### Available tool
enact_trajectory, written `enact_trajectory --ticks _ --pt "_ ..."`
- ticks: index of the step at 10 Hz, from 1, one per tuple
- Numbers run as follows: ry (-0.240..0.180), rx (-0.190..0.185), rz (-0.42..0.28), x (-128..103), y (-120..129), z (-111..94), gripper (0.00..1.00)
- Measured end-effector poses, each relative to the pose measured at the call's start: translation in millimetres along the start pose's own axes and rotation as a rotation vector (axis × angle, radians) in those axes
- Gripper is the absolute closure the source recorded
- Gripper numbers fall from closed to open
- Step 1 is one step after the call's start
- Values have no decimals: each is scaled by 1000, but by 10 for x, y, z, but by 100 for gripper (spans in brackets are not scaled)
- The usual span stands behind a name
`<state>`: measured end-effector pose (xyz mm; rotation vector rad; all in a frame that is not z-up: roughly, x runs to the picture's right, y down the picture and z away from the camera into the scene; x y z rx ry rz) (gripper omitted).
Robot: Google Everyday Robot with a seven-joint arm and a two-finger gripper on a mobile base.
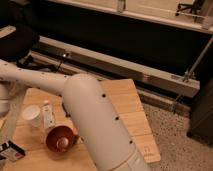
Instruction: Knock the eraser over
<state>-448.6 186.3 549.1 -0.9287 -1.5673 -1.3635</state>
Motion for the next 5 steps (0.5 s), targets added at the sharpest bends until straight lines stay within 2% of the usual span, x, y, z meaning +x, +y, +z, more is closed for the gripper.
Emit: enact_trajectory --ticks 1,2,3,5 --pt "-34 -19 9 27 -6 61 100" --pt "-55 -21 29 70 -24 107 100" --pt "-63 -17 54 125 -25 146 100" --pt "-47 22 113 251 -2 200 100"
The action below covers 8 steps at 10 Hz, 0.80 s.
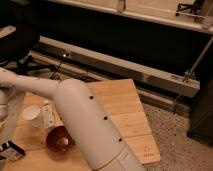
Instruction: Knock the eraser over
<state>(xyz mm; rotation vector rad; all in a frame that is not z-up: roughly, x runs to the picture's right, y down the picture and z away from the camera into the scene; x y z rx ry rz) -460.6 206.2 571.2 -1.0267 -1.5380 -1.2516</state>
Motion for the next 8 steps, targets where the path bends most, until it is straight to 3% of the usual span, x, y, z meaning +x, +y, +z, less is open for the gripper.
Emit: enact_trajectory --ticks 3,6,8 --pt "-48 76 88 -42 211 33 100" --pt "-102 95 115 -158 411 153 100" --pt "-104 106 105 -143 456 201 100"
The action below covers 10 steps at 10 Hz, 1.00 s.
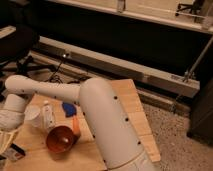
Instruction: Knock the eraser over
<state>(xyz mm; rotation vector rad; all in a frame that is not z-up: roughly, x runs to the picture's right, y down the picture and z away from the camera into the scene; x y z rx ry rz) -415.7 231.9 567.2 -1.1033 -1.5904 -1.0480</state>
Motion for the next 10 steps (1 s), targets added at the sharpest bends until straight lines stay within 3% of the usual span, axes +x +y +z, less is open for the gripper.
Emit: enact_trajectory --ticks 5,7,8,10 --pt "64 -9 -64 60 -22 170 100" --pt "145 -12 -97 105 -50 203 100" --pt "216 -12 -121 150 -69 192 100" --pt "318 -9 -157 177 -90 173 100"
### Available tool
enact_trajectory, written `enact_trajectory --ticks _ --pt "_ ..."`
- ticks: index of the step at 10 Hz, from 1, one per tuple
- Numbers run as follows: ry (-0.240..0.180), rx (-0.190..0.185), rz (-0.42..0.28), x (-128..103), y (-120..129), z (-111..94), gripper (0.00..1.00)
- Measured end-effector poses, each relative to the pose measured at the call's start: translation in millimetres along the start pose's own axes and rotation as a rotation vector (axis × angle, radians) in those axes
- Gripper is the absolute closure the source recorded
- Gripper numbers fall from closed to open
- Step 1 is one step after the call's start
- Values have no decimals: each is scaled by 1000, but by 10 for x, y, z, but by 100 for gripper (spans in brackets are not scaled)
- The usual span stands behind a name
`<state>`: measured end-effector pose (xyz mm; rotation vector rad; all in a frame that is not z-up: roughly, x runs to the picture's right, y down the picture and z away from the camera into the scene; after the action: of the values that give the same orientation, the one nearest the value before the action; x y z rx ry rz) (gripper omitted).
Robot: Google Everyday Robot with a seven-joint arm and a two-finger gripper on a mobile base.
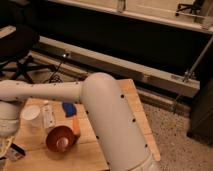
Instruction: Knock the eraser over
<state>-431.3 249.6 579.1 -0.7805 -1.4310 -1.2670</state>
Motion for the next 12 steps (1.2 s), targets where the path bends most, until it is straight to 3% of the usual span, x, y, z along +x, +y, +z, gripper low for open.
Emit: enact_trajectory --ticks 2,5,7,9,10,11,12 --pt "41 -11 -2 -44 11 22 100" --pt "22 -52 9 -135 21 107 100" --pt "13 -83 10 -65 -1 202 100" --pt "35 -97 21 136 29 255 100" --pt "69 -91 29 320 45 248 100" --pt "132 -93 40 563 81 222 100" --pt "215 -68 51 761 47 63 100"
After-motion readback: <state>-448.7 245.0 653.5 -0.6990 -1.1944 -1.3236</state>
